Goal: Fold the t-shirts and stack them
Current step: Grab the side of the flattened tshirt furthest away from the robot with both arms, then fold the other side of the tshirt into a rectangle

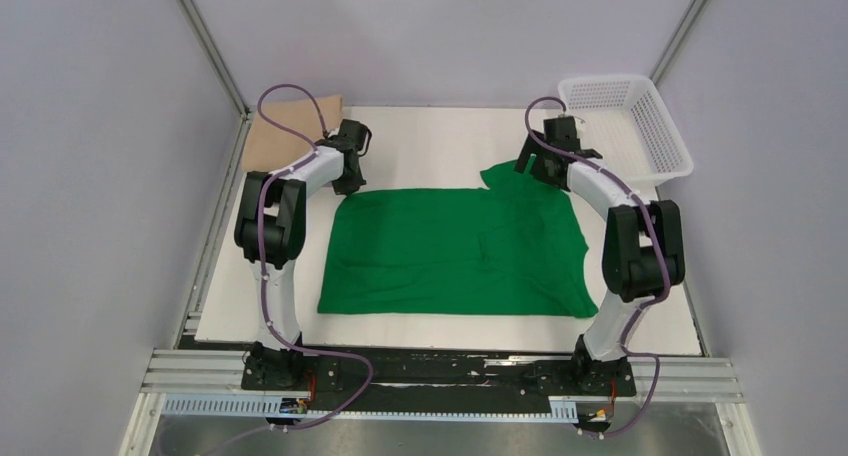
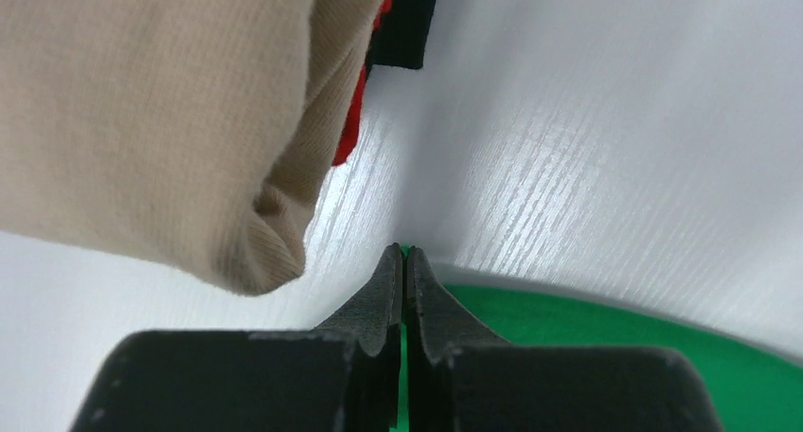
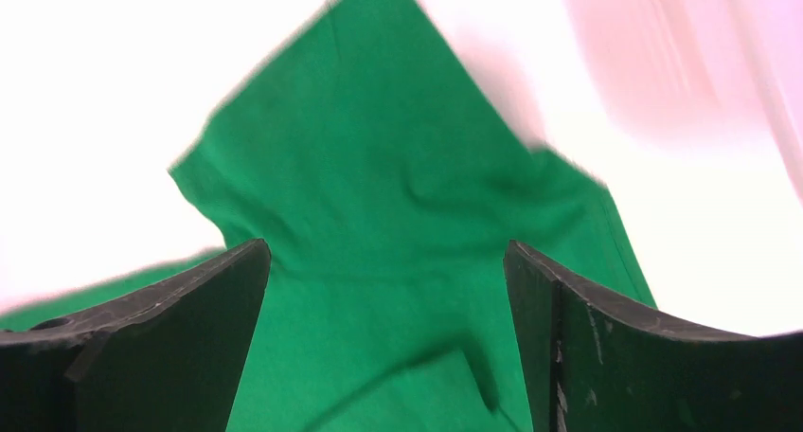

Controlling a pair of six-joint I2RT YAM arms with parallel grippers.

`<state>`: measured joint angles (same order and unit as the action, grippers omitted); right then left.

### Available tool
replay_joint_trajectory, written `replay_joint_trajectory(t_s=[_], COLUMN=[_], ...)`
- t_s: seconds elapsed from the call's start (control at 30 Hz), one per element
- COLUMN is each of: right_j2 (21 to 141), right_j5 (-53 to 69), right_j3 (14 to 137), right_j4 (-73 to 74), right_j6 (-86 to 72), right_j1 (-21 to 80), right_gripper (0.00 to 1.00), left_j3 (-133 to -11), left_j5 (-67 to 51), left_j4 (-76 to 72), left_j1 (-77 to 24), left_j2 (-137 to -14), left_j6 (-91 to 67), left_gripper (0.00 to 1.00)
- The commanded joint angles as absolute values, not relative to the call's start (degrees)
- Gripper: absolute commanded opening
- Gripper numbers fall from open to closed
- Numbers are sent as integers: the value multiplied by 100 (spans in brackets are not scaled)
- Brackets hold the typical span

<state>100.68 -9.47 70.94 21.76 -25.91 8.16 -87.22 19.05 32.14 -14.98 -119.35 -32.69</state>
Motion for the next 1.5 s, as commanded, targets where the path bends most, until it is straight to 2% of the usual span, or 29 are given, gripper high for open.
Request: replay_joint_trajectory(t_s=[0.0,0.17,0.43,0.53,0.67,0.8,1.0,1.07,1.1,1.27,1.47], right_j2=[10919,11980,13323,13441,13198,13058,12958,12861,12799,12253,11181], right_j5=[-1096,-980,-1340,-1477,-1488,-1530,-1484,-1421,-1385,-1244,-1061], right_j3=[8266,9416,10917,10991,10502,10269,10324,10344,10326,9866,8720], right_j4=[1946,2105,2251,2321,2307,2268,2247,2217,2184,2011,1951], right_j6=[-2170,-1944,-1389,-1319,-1474,-1528,-1543,-1522,-1502,-1395,-1397], right_j1=[795,800,830,869,921,925,928,928,927,947,990], right_gripper=[91,83,78,73,61,54,21,5,0,0,0], left_j3=[-8883,-8595,-8414,-8360,-8321,-8322,-8326,-8325,-8315,-8158,-7765], left_j5=[2121,2157,1907,1890,1871,1830,1811,1804,1802,1804,1771], left_j4=[3291,3214,3098,3110,3119,3120,3136,3145,3141,3122,3088], left_j1=[-1520,-1516,-1521,-1521,-1521,-1528,-1548,-1566,-1589,-1665,-1756], left_j2=[-11687,-11424,-11194,-11155,-11136,-11119,-11037,-10979,-10925,-10685,-10172], left_j6=[-3126,-3118,-3056,-3071,-3112,-3127,-3110,-3080,-3066,-3029,-2991], left_gripper=[0,0,0,0,0,0,0,0,0,0,0])
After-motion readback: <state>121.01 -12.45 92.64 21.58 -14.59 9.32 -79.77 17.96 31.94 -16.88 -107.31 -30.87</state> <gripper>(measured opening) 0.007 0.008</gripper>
